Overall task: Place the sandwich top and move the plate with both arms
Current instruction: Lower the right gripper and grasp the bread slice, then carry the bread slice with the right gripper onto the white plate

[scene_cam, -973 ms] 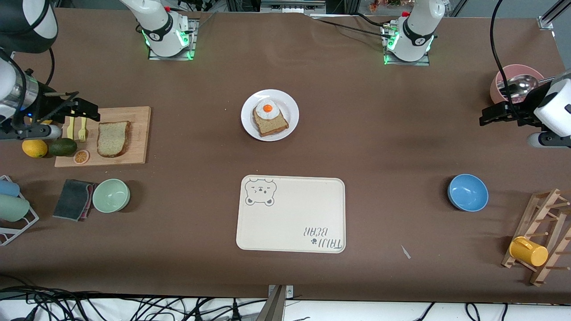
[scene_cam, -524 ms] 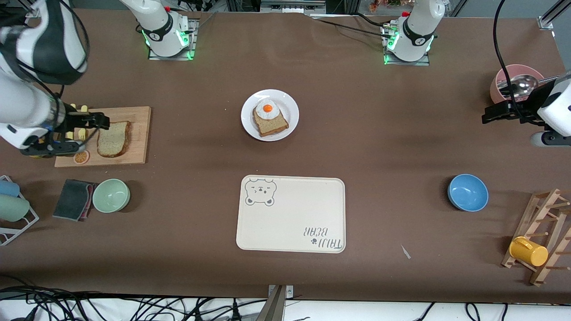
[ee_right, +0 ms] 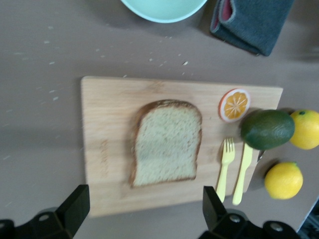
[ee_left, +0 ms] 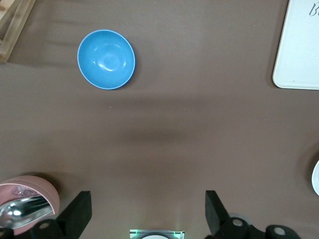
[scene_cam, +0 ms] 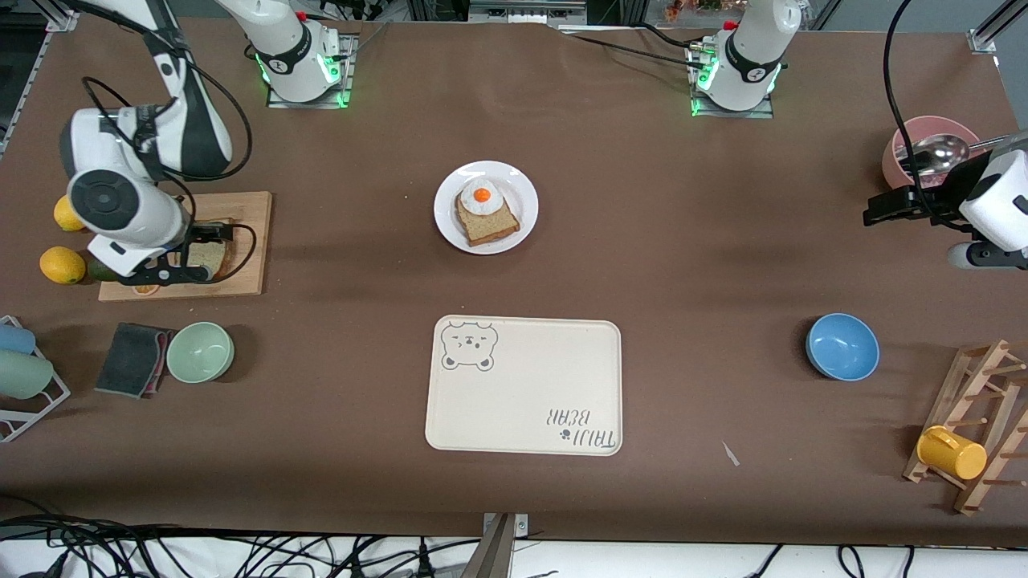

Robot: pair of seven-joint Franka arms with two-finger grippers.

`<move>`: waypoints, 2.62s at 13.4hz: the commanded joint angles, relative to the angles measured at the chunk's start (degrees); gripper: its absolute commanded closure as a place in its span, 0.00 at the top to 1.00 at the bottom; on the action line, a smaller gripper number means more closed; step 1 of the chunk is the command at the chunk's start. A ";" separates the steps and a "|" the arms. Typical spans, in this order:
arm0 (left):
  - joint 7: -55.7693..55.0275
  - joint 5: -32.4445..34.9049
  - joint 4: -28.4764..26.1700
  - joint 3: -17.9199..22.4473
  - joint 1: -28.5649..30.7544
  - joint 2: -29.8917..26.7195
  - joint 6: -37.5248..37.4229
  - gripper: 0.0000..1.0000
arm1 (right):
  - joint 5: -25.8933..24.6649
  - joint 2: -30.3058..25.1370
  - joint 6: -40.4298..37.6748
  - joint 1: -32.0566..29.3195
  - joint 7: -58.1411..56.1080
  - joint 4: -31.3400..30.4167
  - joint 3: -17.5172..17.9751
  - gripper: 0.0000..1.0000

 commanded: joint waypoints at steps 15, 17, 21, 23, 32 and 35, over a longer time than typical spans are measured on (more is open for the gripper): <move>-0.41 -0.62 -2.13 -0.46 1.38 -6.19 2.14 1.00 | -4.27 9.24 19.48 -0.53 2.38 -7.29 -4.79 0.41; -0.41 -0.61 -2.22 -0.55 1.38 -6.28 2.60 1.00 | -4.27 9.77 19.30 -0.62 2.12 -7.20 -5.57 0.32; -0.41 -0.53 -2.30 -0.55 1.38 -6.45 2.69 1.00 | -4.27 9.95 19.04 -0.62 2.64 -6.94 -5.58 0.00; -0.41 -0.53 -2.39 -0.55 1.38 -6.45 2.77 1.00 | -4.18 9.77 19.04 -0.62 2.38 -6.68 -5.58 0.00; -0.41 -0.61 -2.22 -0.73 0.68 -6.45 2.77 1.00 | -2.35 10.12 -7.04 0.52 1.23 9.48 0.39 0.00; -0.41 -0.61 -2.22 -1.34 0.68 -6.45 2.77 1.00 | 3.63 10.21 -18.27 1.66 1.76 16.67 3.20 0.00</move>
